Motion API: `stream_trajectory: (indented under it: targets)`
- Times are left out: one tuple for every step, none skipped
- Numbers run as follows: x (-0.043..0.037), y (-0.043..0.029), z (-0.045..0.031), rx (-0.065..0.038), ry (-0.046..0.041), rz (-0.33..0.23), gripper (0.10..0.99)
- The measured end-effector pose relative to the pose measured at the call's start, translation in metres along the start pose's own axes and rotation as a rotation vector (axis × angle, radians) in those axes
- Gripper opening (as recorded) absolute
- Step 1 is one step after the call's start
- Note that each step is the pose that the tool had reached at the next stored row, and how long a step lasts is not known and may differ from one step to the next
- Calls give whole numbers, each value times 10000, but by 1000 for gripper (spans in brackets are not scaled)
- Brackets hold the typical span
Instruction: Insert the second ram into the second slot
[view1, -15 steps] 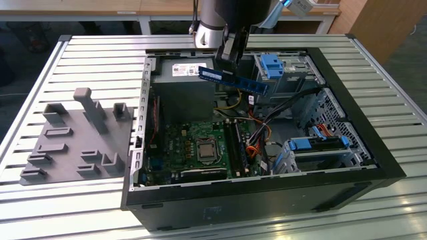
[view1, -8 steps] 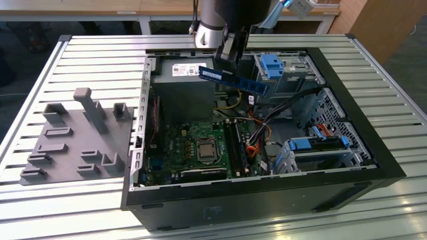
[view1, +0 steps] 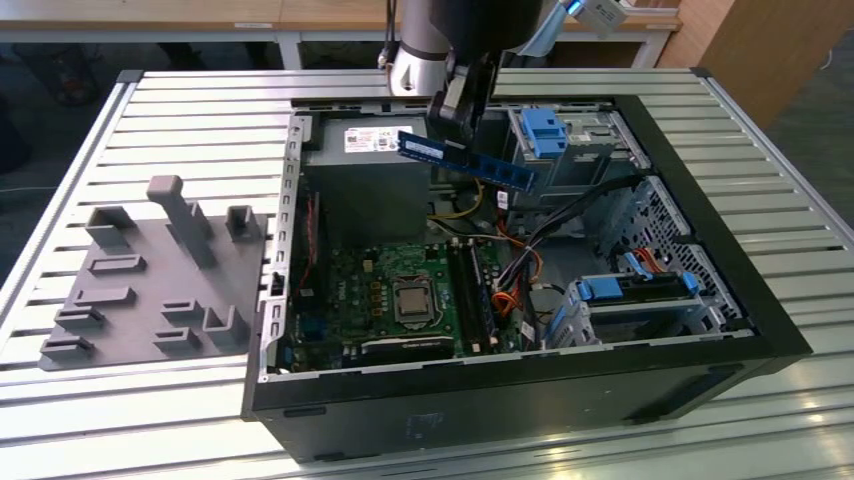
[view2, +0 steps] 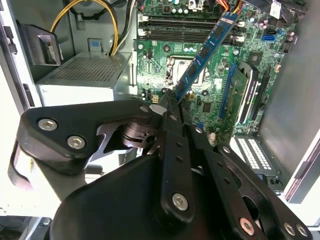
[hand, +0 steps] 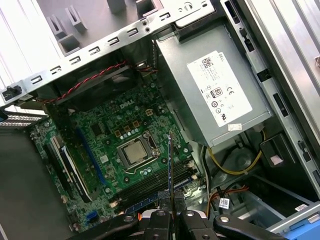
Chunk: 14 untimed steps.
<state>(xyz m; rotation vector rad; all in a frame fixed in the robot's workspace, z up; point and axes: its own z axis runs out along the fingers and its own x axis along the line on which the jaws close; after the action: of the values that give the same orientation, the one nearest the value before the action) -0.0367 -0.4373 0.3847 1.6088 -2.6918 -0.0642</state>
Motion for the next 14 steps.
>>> stream_trajectory:
  targets:
    - [0,0,0,1,-1,22,137]
    - [0,0,0,1,-2,45,137]
    - [0,0,0,1,-3,73,137]
    - [0,0,0,1,-4,98,137]
    - [0,0,0,2,-4,123,137]
    - [0,0,0,3,-5,148,137]
    - [0,0,0,3,-7,173,137]
    - [0,0,0,3,-7,194,137]
    - [0,0,0,4,-8,217,137]
    - [0,0,0,4,-8,239,137]
    - [0,0,0,4,-9,263,137]
    - [0,0,0,5,-11,285,137]
    - [0,0,0,5,-11,308,137]
    - [0,0,0,6,-12,330,137]
